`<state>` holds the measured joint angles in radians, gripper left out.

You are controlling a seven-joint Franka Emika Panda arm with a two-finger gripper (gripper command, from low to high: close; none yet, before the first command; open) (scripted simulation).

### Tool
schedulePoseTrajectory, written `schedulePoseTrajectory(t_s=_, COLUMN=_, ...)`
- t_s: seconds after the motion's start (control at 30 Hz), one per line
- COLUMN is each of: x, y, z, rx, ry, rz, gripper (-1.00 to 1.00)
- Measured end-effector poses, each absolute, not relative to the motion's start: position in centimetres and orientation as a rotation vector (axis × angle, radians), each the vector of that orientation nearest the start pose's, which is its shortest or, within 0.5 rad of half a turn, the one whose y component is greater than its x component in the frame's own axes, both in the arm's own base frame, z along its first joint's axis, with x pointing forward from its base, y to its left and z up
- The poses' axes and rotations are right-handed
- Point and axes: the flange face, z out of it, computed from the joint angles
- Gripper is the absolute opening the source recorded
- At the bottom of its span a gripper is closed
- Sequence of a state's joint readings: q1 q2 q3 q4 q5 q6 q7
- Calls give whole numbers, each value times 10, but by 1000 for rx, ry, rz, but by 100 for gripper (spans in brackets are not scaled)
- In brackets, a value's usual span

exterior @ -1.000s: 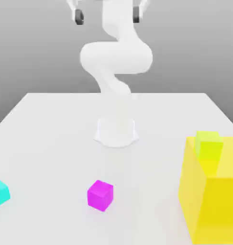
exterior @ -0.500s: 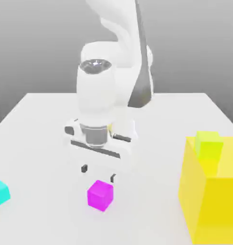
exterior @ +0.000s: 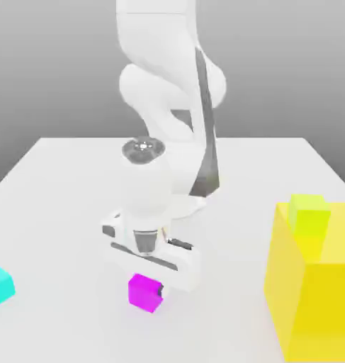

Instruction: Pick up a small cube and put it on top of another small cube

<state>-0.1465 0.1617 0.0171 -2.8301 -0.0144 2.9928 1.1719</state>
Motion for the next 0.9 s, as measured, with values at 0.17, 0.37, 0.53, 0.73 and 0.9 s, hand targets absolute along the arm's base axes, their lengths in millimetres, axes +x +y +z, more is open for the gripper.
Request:
schedulePoseTrajectory(t_s=0.17, x=361, y=-43, z=201, rx=-2539, ry=1850, rz=-2, gripper=-100)
schedulePoseTrajectory(t_s=0.37, x=411, y=29, z=267, rx=-2847, ry=1331, rz=-2, gripper=-100)
schedulePoseTrajectory(t_s=0.53, x=432, y=96, z=336, rx=-3022, ry=852, rz=1, gripper=-100)
schedulePoseTrajectory(t_s=0.73, x=421, y=185, z=428, rx=-3128, ry=230, rz=4, gripper=-100)
schedulePoseTrajectory(t_s=0.9, x=410, y=209, z=404, rx=-3137, ry=45, rz=5, gripper=-100)
